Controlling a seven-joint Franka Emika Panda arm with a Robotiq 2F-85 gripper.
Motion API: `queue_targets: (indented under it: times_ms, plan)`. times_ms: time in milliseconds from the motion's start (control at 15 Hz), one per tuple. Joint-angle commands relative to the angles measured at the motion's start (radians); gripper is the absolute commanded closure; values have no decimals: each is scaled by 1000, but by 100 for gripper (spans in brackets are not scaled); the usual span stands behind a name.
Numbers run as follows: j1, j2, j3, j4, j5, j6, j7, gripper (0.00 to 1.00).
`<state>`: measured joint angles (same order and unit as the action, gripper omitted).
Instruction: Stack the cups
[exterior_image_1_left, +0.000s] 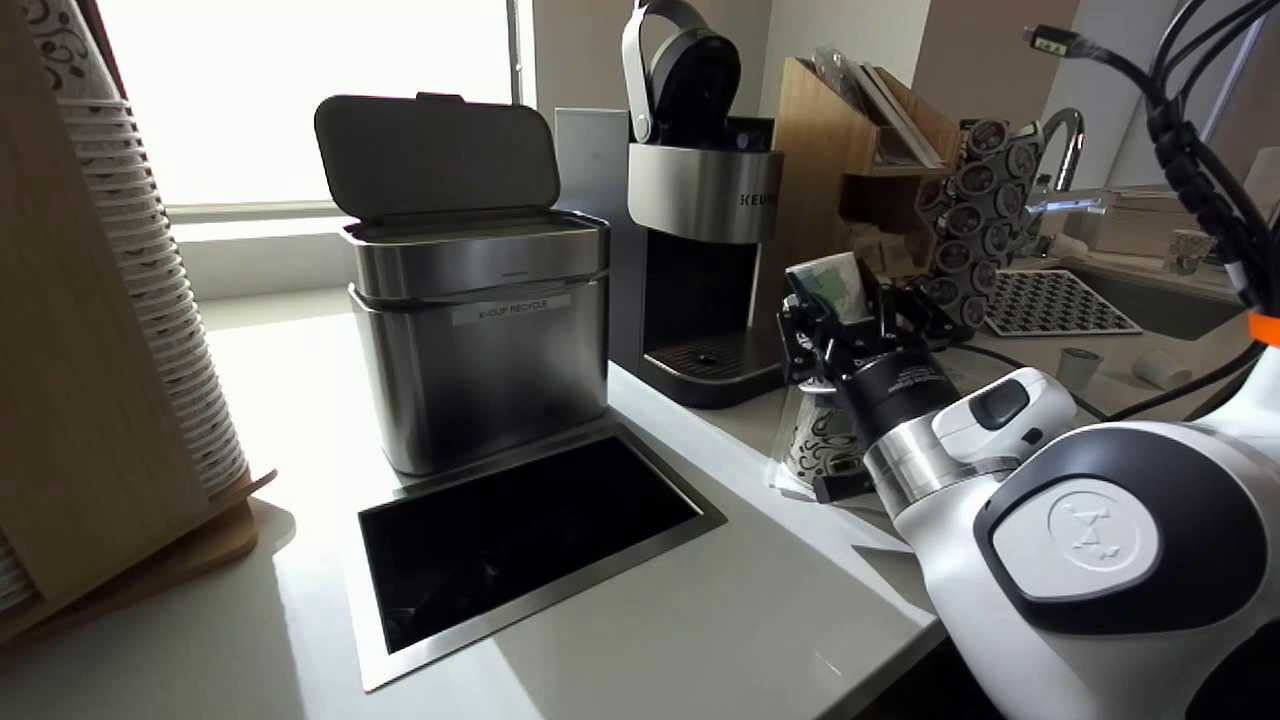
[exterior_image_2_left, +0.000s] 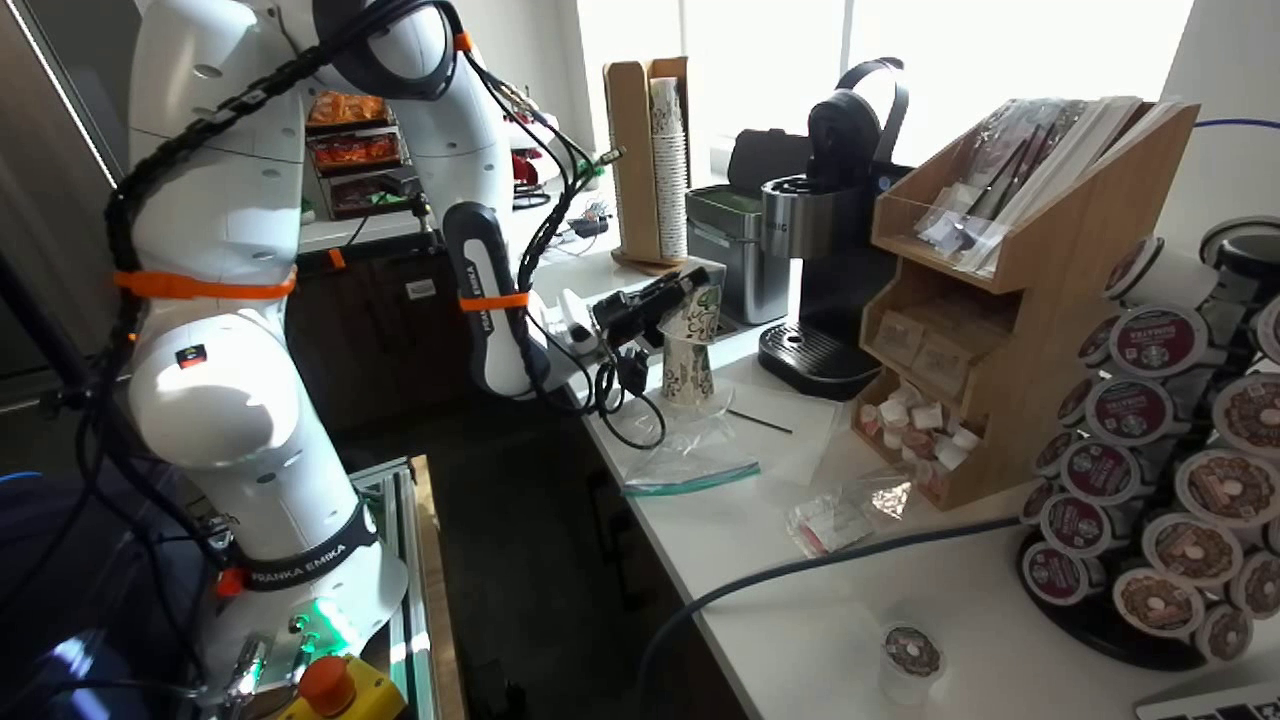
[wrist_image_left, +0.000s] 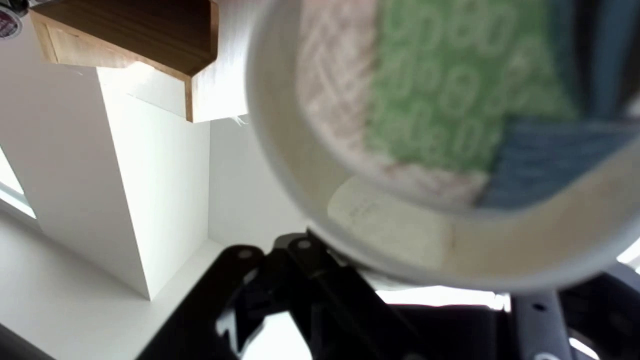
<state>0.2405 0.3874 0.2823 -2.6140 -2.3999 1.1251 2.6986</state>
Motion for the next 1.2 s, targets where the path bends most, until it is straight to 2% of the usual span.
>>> queue_targets:
  times_ms: [0,667,733,867,933,1133]
  plan:
    - [11,53,9,8,18,-59,9,60]
    - [16,125,12,53,20,-160,8,60]
    - [14,127,15,60,23,-160,10,15]
    - [13,130,18,71,28,-169,13,3]
    - [13,129,20,74,29,-168,13,0]
    - [17,125,23,83,26,-180,15,0]
